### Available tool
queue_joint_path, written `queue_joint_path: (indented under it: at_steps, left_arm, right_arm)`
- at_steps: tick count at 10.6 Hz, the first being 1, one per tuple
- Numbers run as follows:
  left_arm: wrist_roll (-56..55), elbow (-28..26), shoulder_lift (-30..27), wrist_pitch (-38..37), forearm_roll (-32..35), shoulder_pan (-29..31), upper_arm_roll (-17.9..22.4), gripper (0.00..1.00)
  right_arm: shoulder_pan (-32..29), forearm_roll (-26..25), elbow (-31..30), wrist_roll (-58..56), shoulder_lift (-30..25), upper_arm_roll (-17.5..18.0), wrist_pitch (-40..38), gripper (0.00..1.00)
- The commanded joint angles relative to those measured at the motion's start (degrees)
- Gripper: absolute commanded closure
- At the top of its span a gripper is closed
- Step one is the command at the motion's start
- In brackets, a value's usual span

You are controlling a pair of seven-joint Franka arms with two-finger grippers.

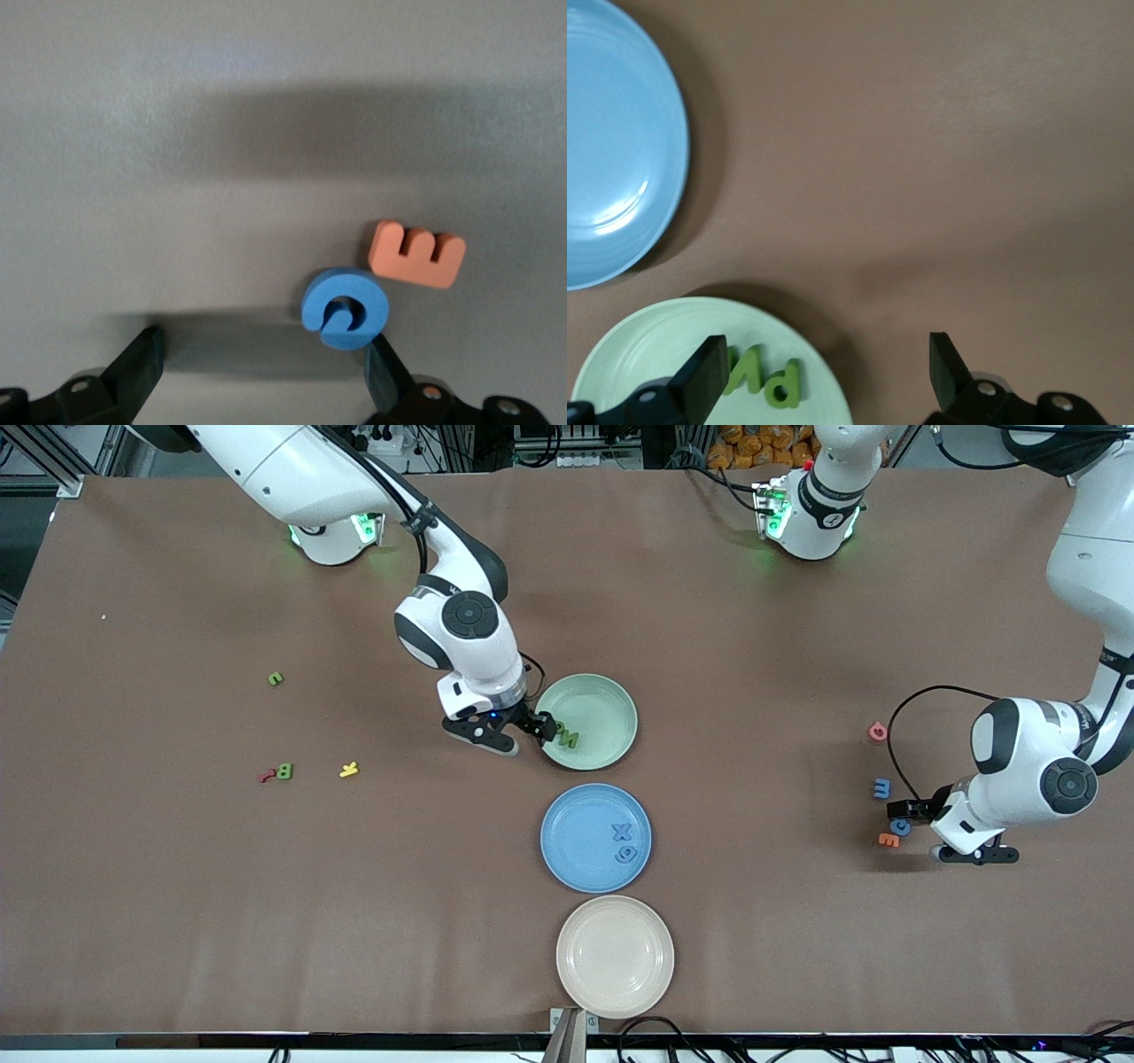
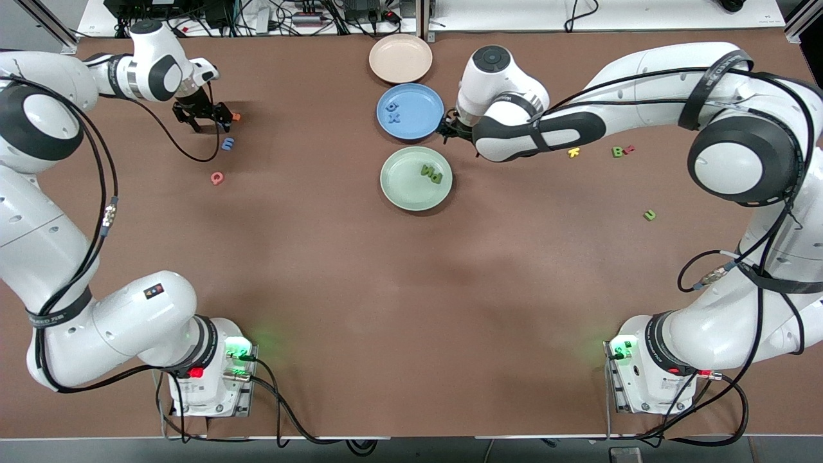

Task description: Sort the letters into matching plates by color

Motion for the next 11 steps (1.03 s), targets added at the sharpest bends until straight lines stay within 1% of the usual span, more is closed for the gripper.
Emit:
queue_joint_path:
  at_steps: [1, 4, 5, 6, 7, 9, 11]
  left_arm:
    - [-1.65, 4.80, 1.99, 1.45, 1.39, -4.04, 2.52, 0.00]
    - [-1.92, 7.00, 2.17, 1.54, 1.21, -4.48, 2.70, 0.00]
    - [-1.92, 7.35, 2.52, 2.32, 1.30, -4.92, 2.79, 0.00]
    - [-2.01, 7.36, 3.05, 3.29, 1.39, -4.92, 2.79, 0.00]
    - [-2.44, 7.27, 3.58, 4.26, 1.39, -5.01, 2.79, 0.00]
    - [-3.06, 7.09, 3.32, 4.53, 1.65, -5.27, 2.88, 0.00]
    - [-2.62, 6.30, 2.79, 4.01, 1.92, -4.66, 3.92, 0.00]
  right_arm:
    - [-3.67, 0.27, -8.22, 0.30, -7.61, 1.20, 0.04, 0.00]
    - [-6.14, 0.98, -12.19, 0.21, -11.93, 1.56, -0.22, 0.00]
    - [-6.93, 0.90, -13.77, 0.21, -13.68, 1.64, -1.53, 0.00]
    - [-8.42, 0.90, -14.04, 0.04, -15.01, 2.69, -4.41, 0.00]
    - [-10.17, 0.81, -14.05, -0.14, -16.06, 4.53, -8.01, 0.00]
    - [-12.90, 0.90, -14.40, -5.30, -18.70, 4.98, -11.37, 0.00]
    - [-15.10, 0.98, -17.28, -9.17, -20.98, 5.07, -11.56, 0.00]
